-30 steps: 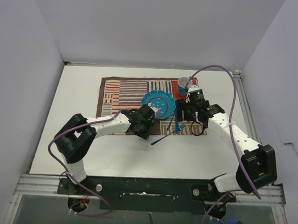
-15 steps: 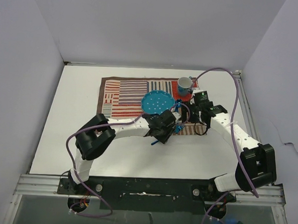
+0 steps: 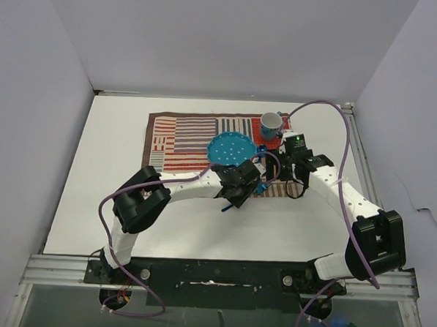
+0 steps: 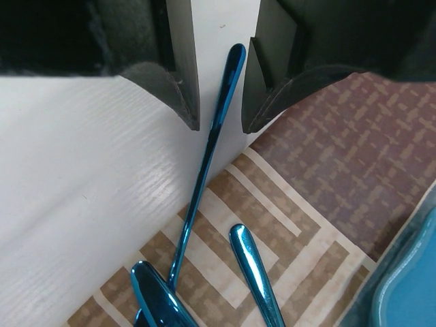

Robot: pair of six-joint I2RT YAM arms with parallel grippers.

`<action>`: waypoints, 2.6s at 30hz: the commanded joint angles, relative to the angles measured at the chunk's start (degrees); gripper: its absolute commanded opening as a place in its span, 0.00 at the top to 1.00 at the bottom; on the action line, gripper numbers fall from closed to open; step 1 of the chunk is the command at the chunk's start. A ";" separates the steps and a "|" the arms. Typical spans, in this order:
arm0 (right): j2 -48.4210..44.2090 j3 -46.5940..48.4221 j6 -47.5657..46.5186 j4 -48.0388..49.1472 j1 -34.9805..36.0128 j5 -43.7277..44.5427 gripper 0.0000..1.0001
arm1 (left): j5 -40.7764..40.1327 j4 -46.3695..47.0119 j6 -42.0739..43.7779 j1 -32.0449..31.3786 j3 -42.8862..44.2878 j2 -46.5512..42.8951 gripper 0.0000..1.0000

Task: Set the dinner table for one person
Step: Pick up the fork from the napkin.

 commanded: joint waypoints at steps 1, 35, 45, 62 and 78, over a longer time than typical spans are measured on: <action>-3.30 -0.06 0.44 4.06 0.80 -3.68 0.28 | -0.60 -0.18 4.18 -1.35 3.20 2.28 0.69; -5.10 -1.10 0.58 4.49 -0.18 -4.57 0.28 | -12.64 -16.16 -11.40 -13.53 3.02 -8.17 1.00; -5.25 -2.25 1.03 4.54 -0.13 -5.28 0.28 | -23.04 -20.27 -17.63 -8.77 5.48 -9.48 1.00; -7.72 -3.45 1.33 2.84 -0.14 -6.09 0.28 | -20.67 -10.80 -16.71 15.24 4.61 -8.23 1.00; -6.39 -4.14 2.42 2.78 1.02 -7.36 0.29 | -16.25 -4.34 -18.74 23.09 11.27 2.67 1.00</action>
